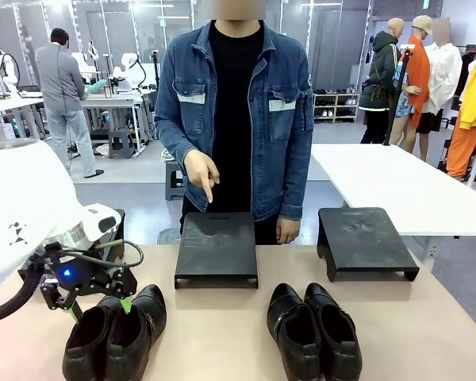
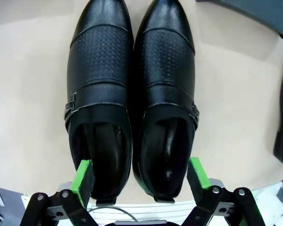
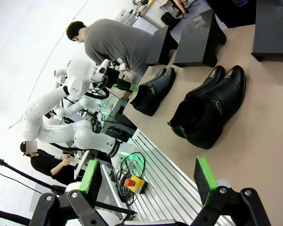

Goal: Place the shoes on the stand as instructed by the person.
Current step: Pick up one pair of Shoes and place it on the Shoes Stand indicated by the person.

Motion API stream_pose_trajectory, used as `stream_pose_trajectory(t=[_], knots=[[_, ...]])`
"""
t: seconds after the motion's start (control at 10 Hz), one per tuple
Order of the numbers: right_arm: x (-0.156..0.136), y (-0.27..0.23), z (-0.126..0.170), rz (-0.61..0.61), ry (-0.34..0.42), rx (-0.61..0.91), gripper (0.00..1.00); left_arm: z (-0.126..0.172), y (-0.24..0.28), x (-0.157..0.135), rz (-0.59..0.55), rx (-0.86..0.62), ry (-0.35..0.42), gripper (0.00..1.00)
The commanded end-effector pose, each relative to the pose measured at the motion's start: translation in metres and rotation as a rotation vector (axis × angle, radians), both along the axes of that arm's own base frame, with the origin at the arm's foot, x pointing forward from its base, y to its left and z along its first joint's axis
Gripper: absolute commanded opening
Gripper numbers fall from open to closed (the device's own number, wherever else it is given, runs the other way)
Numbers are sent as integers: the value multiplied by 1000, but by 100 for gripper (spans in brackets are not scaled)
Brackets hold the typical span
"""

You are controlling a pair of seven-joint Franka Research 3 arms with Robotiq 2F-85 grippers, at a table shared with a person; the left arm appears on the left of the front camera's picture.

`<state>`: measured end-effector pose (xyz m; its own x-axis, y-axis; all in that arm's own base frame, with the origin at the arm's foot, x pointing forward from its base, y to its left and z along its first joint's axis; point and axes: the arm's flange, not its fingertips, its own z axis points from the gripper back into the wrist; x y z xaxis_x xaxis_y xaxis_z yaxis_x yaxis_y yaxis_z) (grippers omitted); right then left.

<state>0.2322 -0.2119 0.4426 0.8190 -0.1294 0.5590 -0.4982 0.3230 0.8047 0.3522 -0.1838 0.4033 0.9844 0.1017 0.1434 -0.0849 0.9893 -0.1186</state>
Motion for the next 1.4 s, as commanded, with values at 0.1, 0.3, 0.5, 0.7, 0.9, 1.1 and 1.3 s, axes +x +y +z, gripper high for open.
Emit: stream_pose_trajectory(t=[0.1,0.3,0.5,0.7,0.9,1.1,1.3], knots=[[1,-1,1,-1,-28,9,100,-50,7,-30,17,26,-17,100],[1,-1,1,-1,-28,9,100,-66,9,-34,18,54,-20,100],[1,-1,1,-1,-28,9,100,-77,11,-34,24,67,-33,78],[1,-1,1,-1,-28,9,100,-86,14,-35,18,85,-16,18],[1,-1,1,-1,-28,9,100,-88,15,-39,13,108,-17,0],[1,-1,1,-1,-28,9,100,-85,15,-42,27,106,-15,4],[1,-1,1,-1,-28,9,100,-83,16,-45,44,103,-11,0]])
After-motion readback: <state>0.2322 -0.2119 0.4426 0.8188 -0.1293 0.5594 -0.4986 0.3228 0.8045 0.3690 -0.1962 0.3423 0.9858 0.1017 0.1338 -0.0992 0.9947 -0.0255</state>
